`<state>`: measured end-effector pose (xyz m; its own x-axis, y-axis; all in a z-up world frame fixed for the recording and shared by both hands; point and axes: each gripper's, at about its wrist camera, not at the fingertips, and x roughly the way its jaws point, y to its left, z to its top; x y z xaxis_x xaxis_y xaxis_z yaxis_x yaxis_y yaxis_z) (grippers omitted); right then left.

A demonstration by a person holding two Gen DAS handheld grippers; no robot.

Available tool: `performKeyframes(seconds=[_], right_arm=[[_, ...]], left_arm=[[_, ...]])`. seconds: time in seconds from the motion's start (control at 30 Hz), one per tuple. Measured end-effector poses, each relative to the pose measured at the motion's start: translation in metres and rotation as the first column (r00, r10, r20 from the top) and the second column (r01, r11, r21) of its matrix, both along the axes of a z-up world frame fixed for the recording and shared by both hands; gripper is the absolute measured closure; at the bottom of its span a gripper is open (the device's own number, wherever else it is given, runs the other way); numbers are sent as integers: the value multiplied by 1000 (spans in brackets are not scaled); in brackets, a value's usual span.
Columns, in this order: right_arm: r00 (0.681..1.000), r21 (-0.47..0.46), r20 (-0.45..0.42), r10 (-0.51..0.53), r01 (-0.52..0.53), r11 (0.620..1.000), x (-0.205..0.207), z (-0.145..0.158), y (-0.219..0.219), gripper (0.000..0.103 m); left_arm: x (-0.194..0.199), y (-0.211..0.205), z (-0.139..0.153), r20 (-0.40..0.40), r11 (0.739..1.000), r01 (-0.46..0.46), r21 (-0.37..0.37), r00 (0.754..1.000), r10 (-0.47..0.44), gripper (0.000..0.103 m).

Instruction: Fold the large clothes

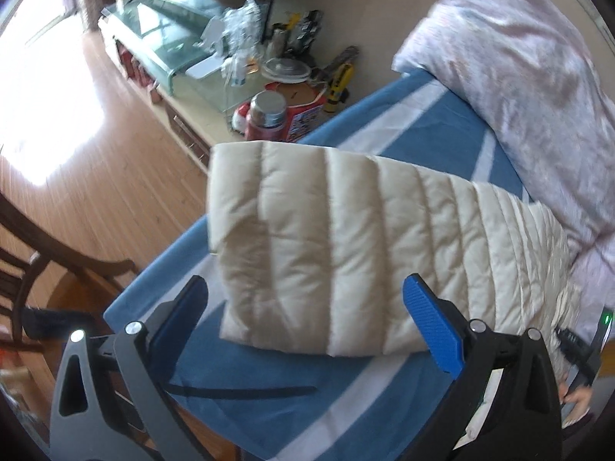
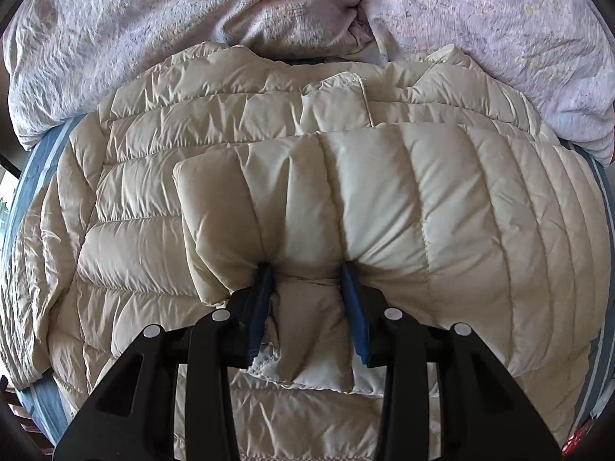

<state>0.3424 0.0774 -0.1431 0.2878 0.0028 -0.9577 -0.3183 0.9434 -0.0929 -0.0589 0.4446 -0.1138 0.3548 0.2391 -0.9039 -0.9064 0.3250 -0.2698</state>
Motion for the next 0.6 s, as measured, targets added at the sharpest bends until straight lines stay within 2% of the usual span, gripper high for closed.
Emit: performKeyframes(seconds=[0.17, 0.27, 0.4, 0.47, 0.57, 0.6], right_arm=[[1000, -3, -4, 0, 0, 1000, 1, 1, 1, 64], [1000, -2, -4, -2, 2, 1000, 1, 1, 1, 64], [1000, -1, -7, 3, -3, 1000, 1, 2, 1, 64], [1000, 0, -5, 3, -3, 1000, 0, 1, 1, 64], [1000, 1, -6, 0, 0, 1000, 0, 1, 1, 64], [1000, 1, -6, -1, 1, 1000, 1, 2, 1, 64]], left_arm=[[-16, 9, -7, 52, 997, -50, -58, 997, 53, 12], [-15, 10, -13, 37, 996, -53, -75, 998, 56, 19], [-27, 14, -15, 65, 989, -114, -95, 991, 121, 21], [-27, 17, -15, 73, 988, -116, -98, 990, 123, 24], [-24, 19, -14, 56, 991, -107, -83, 992, 112, 32], [-24, 20, -14, 57, 990, -112, -82, 992, 116, 39]])
